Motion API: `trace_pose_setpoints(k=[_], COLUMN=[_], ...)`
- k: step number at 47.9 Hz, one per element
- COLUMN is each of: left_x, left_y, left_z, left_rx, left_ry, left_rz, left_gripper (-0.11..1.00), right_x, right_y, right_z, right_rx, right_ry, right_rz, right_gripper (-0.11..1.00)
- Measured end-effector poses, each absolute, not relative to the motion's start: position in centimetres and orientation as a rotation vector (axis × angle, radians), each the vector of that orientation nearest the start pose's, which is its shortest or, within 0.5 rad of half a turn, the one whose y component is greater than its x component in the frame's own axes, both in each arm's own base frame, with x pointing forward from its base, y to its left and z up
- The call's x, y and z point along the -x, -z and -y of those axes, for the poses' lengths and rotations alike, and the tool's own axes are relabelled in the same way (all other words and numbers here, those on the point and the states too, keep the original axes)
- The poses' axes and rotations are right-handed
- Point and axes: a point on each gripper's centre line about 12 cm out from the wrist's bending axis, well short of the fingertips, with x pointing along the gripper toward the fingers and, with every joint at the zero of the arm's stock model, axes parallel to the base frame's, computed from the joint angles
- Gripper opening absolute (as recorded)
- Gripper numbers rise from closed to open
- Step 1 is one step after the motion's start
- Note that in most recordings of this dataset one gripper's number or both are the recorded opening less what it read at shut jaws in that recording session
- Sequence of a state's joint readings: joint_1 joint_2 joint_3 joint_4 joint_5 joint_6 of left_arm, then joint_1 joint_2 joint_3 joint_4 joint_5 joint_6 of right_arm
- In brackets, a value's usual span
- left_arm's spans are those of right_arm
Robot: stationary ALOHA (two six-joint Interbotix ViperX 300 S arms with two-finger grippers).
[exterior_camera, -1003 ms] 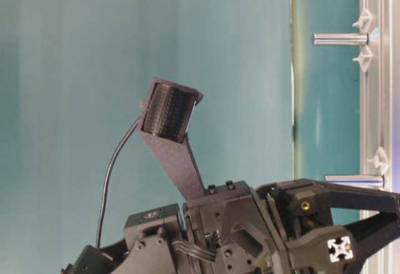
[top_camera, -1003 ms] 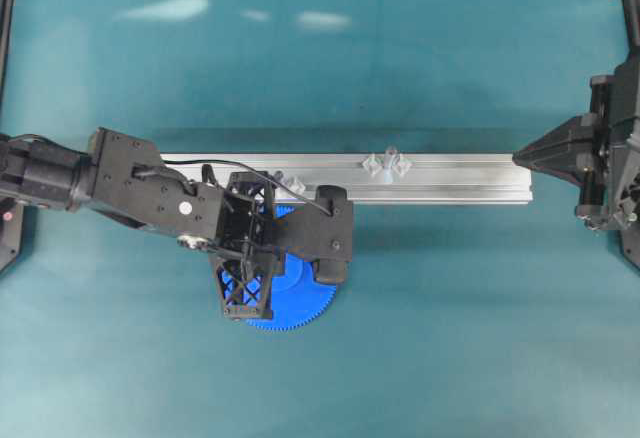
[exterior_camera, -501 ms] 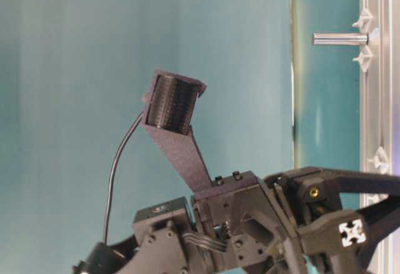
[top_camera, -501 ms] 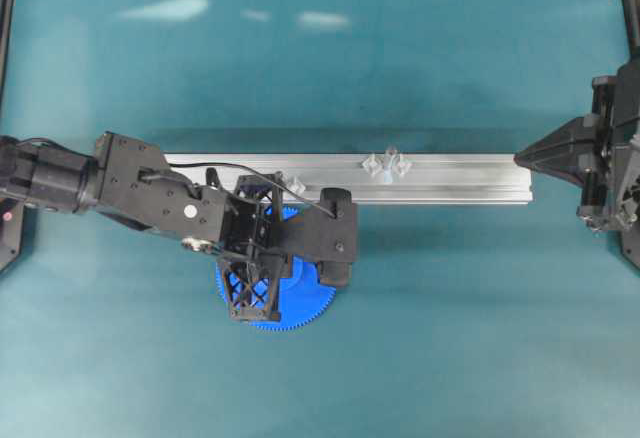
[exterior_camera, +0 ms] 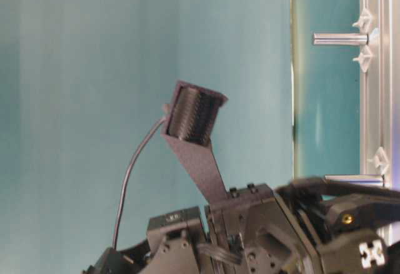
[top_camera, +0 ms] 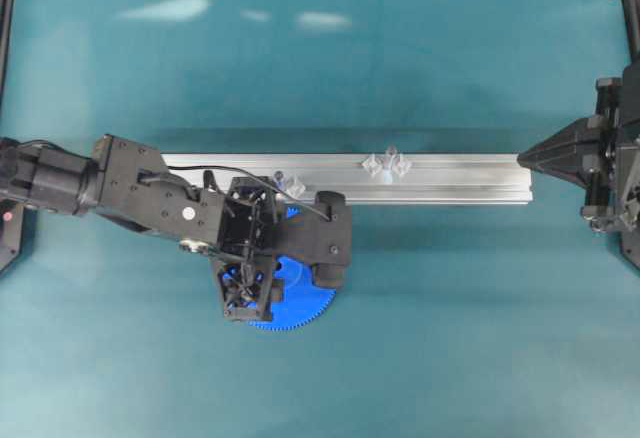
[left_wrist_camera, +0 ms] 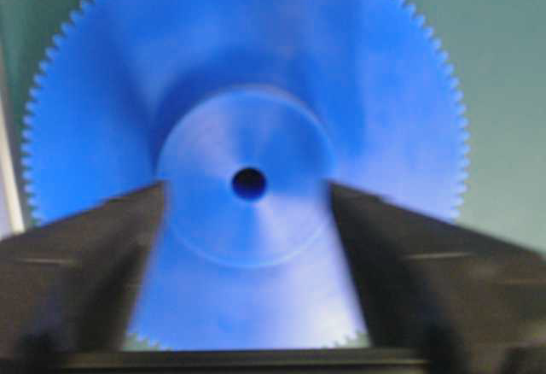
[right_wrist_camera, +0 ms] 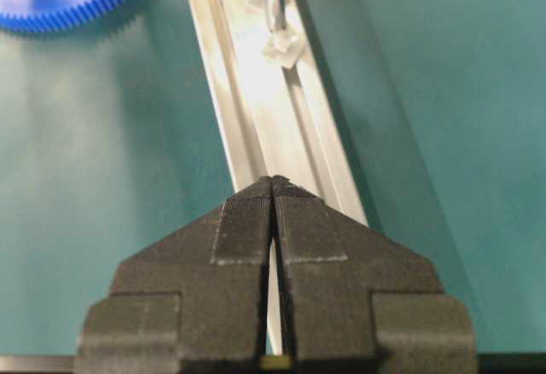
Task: Insert the large gear onto the shaft.
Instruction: 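Close the left gripper on the gear hub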
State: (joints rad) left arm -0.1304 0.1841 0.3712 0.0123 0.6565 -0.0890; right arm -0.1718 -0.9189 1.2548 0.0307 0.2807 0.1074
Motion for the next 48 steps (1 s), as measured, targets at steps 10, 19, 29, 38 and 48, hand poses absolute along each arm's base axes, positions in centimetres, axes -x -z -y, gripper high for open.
trace_pose_setpoints(k=[10, 19, 29, 38, 48], left_x=[-41.1, -41.1, -40.8, -40.9, -40.9], left_y=[-14.4, -14.3, -13.7, -13.2, -13.0], left_z=[5.6, 5.6, 5.6, 5.6, 5.6], left_rx=[-0.026, -0.027, -0.03, -0.032, -0.027], left_ry=[0.076, 0.075, 0.072, 0.073, 0.069], left_rz=[-1.171, -1.18, -1.217, -1.221, -1.226], left_gripper=[0.94, 0.94, 0.94, 0.94, 0.94], right_x=[-17.4, -17.4, -17.3, -17.3, -17.2], right_y=[-18.8, -18.9, -19.0, -18.9, -18.9], right_z=[2.9, 2.9, 2.9, 2.9, 2.9], right_rx=[-0.188, -0.187, -0.187, -0.187, -0.187], right_ry=[0.2, 0.2, 0.199, 0.199, 0.2], right_rz=[-0.605, -0.599, -0.591, -0.593, -0.594], right_gripper=[0.03, 0.03, 0.03, 0.03, 0.03])
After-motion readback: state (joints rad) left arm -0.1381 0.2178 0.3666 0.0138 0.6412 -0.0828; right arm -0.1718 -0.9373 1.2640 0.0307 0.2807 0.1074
